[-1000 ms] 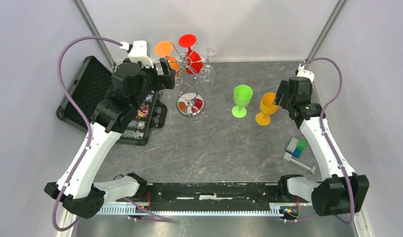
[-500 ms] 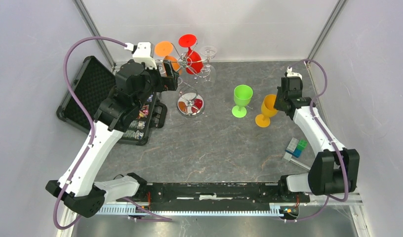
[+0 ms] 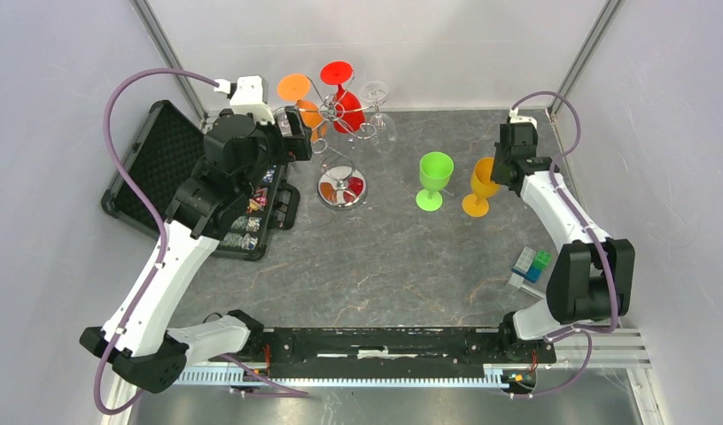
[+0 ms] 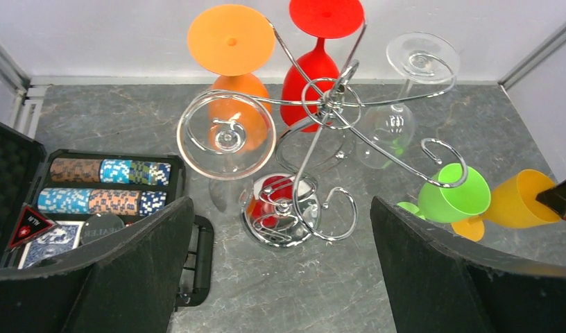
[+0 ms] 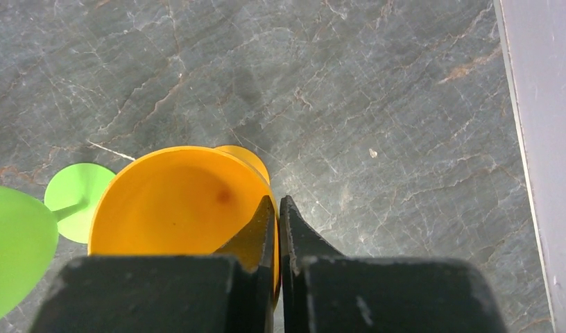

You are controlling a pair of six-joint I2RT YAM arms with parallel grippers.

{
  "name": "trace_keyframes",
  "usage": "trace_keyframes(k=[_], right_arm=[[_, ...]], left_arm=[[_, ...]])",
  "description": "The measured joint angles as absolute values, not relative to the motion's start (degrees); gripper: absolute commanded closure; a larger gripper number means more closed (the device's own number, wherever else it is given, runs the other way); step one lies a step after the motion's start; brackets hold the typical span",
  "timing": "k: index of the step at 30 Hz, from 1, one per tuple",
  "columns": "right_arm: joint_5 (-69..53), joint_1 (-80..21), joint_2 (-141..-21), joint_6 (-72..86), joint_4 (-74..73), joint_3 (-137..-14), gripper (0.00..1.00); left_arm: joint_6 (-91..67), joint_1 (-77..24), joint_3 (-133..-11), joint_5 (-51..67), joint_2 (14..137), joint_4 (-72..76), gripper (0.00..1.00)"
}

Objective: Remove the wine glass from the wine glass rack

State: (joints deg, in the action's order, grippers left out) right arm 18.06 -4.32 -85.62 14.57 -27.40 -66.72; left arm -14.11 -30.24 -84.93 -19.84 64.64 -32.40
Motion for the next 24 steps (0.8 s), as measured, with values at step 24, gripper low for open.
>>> trace_keyframes(k=[24], right_arm=[[18.85, -4.23, -71.26, 15.27, -25.69, -65.32, 0.42]], left_arm=[[-31.99, -6.0, -82.46, 4.23, 68.18, -29.34, 0.21]])
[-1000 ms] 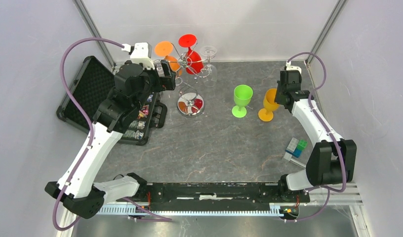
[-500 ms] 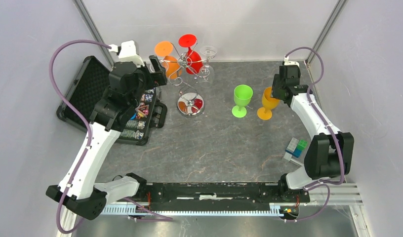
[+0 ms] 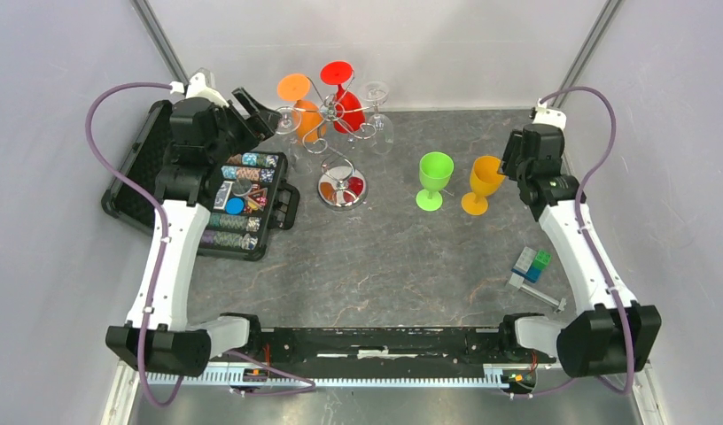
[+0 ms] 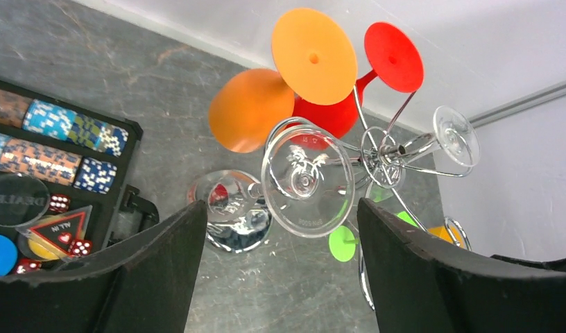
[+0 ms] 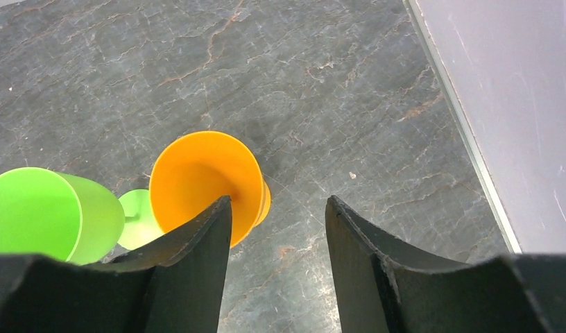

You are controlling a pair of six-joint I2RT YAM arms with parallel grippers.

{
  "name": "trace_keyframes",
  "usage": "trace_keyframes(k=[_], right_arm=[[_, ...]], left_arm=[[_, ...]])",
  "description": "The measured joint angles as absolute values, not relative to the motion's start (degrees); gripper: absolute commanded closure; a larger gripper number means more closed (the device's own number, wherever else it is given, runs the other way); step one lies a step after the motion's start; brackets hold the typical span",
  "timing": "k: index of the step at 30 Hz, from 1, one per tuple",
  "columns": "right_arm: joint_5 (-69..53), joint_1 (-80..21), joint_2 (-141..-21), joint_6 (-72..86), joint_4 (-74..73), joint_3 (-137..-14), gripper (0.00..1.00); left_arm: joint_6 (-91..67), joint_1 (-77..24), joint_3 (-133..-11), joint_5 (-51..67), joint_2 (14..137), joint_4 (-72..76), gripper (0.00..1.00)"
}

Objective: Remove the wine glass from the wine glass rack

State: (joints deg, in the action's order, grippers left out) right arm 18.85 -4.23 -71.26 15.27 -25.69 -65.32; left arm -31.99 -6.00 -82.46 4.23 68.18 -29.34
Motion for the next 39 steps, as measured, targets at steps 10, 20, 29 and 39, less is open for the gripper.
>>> trace_keyframes(k=[10, 20, 29, 39], right_arm=[[19.55, -4.21, -65.54, 15.42, -25.71, -61.25, 0.42], [19.55, -4.21, -64.49, 15.42, -25.74, -58.74, 0.42], [19.55, -4.21, -62.83, 15.62, -25.71, -58.48, 0.42], [19.55, -4.21, -61.98, 15.79, -25.71, -58.48, 0.42]], left_arm=[[-34.96, -3.81, -80.79, 9.65, 71.85, -26.37, 0.36], [-34.98, -3.05, -79.05, 9.61, 73.91, -23.44, 0.47], [-34.98, -2.96, -78.56, 9.65, 73.78, -21.71, 0.7], [-35.27, -2.96, -78.96, 10.66, 73.43, -21.8, 0.89]])
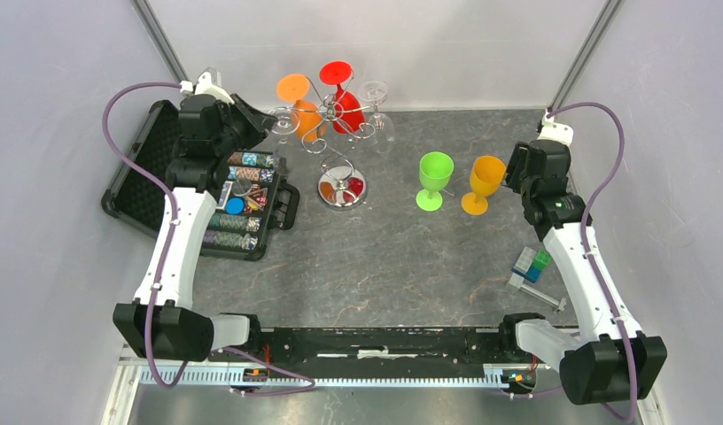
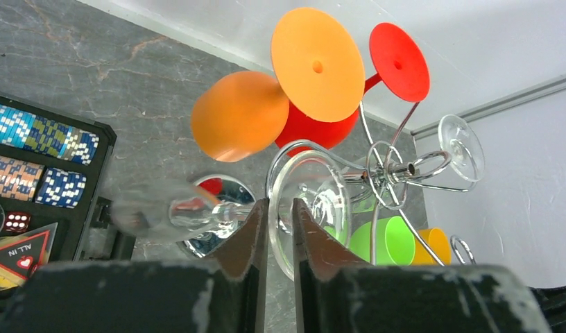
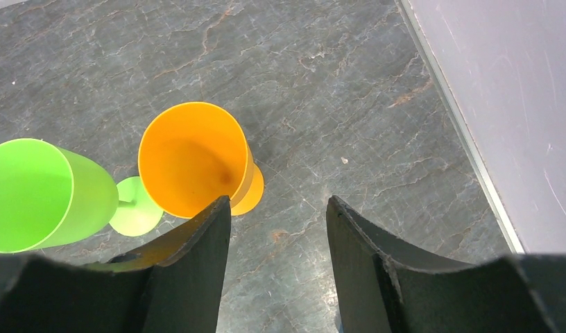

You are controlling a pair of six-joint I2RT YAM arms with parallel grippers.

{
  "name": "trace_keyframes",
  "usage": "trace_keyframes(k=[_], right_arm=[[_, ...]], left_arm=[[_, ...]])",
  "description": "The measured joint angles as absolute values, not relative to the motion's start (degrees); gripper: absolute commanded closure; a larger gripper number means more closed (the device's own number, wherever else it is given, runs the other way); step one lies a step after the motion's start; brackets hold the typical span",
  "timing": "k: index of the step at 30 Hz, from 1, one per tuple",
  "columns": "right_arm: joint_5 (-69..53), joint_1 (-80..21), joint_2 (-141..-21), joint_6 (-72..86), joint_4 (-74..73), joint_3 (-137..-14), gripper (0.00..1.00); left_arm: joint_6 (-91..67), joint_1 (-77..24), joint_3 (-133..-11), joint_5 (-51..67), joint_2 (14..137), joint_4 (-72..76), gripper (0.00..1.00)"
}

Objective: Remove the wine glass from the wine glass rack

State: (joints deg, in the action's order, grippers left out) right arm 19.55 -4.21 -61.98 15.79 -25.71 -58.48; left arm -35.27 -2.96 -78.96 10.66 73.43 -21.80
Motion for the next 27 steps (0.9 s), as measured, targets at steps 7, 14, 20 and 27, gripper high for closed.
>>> trace_keyframes(k=[7, 14, 20, 27], right_arm=[[19.55, -4.21, -61.87, 15.81, -25.71, -58.48, 0.43], [19.55, -4.21, -61.87, 15.84, -25.71, -58.46, 0.43], [19.55, -4.23, -61.71, 15.84, -25.26, -58.02, 0.43], [19.53, -4.21, -61.25, 15.84, -24.86, -57.08, 0.43]], left_arm=[[-35.73, -2.81, -80.29, 11.27, 73.03, -23.16, 0.98], [-36.82, -2.61, -80.77, 12.97, 72.79, -23.51, 0.98], [-39.9, -2.26, -80.77, 15.22, 72.79, -22.76, 0.98], [-43.72, -1.98, -78.81, 14.39, 71.94, -18.85, 0.98]])
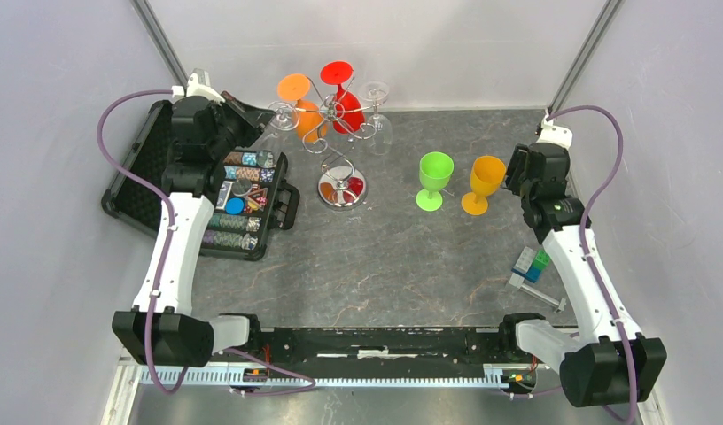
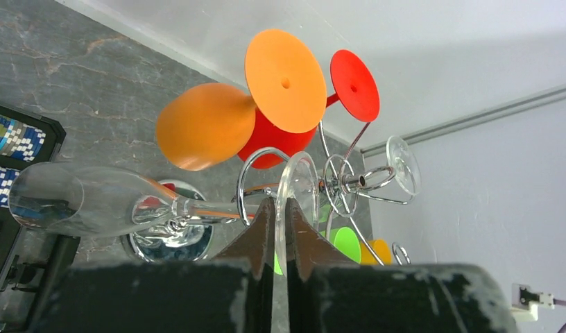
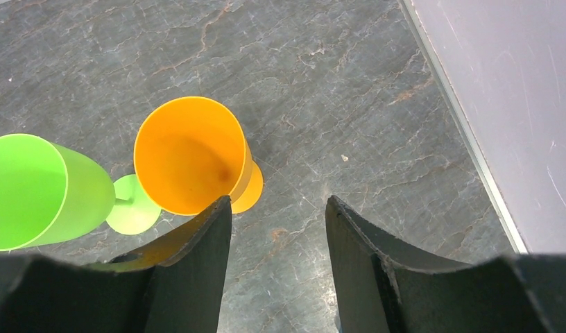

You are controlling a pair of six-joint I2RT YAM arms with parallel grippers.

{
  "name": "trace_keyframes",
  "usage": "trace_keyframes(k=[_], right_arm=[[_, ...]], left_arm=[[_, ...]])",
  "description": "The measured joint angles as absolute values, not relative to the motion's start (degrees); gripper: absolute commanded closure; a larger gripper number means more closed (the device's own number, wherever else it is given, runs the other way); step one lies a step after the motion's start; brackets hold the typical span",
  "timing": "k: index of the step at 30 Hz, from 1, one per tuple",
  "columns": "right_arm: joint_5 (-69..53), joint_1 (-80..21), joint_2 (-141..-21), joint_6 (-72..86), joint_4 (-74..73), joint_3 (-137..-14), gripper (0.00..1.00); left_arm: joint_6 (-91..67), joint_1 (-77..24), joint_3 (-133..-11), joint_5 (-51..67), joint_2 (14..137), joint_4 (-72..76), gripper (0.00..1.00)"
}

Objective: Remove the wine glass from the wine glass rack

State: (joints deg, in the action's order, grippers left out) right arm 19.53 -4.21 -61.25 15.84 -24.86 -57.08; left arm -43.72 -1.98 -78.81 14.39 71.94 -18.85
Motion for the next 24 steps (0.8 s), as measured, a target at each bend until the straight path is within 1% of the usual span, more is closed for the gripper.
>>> trace_keyframes(k=[8, 9, 10, 15, 22, 24], right_arm=[[18.55, -4.21, -61.1, 16.23, -24.77, -56.38, 0.42], [18.02, -4.21, -61.01, 16.23, -24.75, -56.38, 0.4], [17.61, -4.21, -60.86, 16.21, -24.73, -56.38, 0.36], [13.61, -4.23, -58.87, 16.16, -23.86, -56.01, 0.3], [8.99, -4.21, -56.12, 16.16, -23.09, -55.37, 0.28], [7.97, -4.23, -55.66, 16.19, -23.05, -55.37, 0.25]], left_arm=[[-48.18, -1.93, -77.49, 9.63, 71.09, -14.2, 0.98], [-48.62, -1.93, -77.47, 9.56, 71.16, -13.76, 0.98], [-49.1, -1.96, -77.49, 9.72, 71.35, -12.97, 0.98], [-51.22, -1.93, -77.6, 13.52, 73.82, -8.97, 0.98], [-53.32, -1.72, -77.38, 22.24, 75.7, -6.13, 0.98], [-53.58, -1.72, -77.38, 24.6, 75.7, -5.28, 0.98]])
